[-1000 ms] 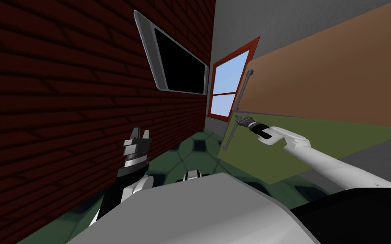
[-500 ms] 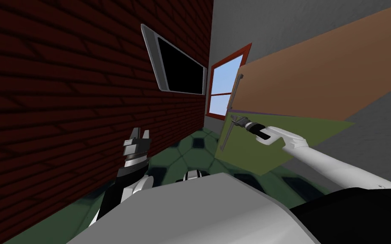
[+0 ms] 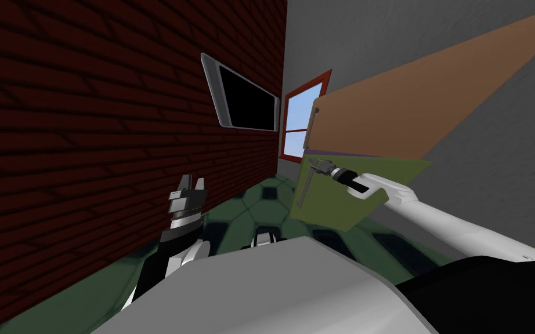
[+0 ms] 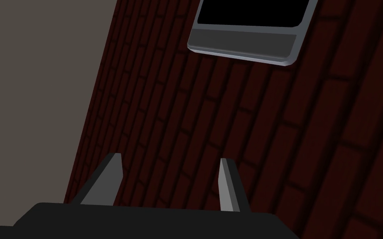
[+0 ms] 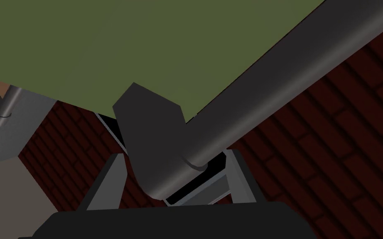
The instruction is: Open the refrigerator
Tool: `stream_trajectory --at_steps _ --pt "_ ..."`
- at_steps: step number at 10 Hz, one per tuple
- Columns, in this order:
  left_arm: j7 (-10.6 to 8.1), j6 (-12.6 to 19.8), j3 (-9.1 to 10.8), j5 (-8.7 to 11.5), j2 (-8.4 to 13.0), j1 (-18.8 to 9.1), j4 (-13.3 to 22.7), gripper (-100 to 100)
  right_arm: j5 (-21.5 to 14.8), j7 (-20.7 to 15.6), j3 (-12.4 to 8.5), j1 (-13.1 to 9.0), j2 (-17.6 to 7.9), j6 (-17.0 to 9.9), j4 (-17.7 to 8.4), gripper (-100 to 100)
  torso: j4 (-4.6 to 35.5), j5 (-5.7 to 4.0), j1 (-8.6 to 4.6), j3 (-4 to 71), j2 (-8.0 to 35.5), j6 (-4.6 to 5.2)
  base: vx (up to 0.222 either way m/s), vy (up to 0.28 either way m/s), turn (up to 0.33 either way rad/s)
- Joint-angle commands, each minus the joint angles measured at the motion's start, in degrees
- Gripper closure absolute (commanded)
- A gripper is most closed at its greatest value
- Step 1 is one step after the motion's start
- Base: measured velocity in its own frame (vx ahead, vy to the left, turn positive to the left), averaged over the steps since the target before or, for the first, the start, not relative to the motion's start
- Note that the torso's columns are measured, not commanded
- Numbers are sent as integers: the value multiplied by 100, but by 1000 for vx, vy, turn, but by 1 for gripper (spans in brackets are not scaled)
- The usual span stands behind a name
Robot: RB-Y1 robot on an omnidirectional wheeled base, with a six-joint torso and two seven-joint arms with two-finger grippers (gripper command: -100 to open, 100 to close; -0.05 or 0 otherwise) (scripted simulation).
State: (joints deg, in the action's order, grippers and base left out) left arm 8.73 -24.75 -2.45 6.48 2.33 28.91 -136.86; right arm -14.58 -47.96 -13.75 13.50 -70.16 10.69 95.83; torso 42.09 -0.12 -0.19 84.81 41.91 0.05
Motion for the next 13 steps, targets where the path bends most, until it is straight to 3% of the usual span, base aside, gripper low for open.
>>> stream_trajectory --at_steps 1,3,5,10,13 --pt "0 0 0 0 0 -1 0 0 64 -17 100 75 -26 264 296 100 -2 -5 0 -12 18 -9 -253 -136 -8" --pt "0 0 0 0 0 -1 1 0 122 -21 163 140 -60 469 562 100 -5 -14 -12 -19 22 -5 -248 -117 -7" --pt "0 0 0 0 0 -1 1 0 118 -27 151 66 -67 471 491 100 -15 -3 26 1 -12 -17 -136 -32 -16" --pt "0 0 1 0 1 -2 1 0 253 -106 319 258 -154 986 1211 100 -4 -21 -31 -34 43 9 -193 -198 -6" --pt "0 0 1 0 1 -1 1 0 333 -158 410 364 -206 1290 1630 100 -6 -6 -2 -5 4 2 -199 -192 -20"
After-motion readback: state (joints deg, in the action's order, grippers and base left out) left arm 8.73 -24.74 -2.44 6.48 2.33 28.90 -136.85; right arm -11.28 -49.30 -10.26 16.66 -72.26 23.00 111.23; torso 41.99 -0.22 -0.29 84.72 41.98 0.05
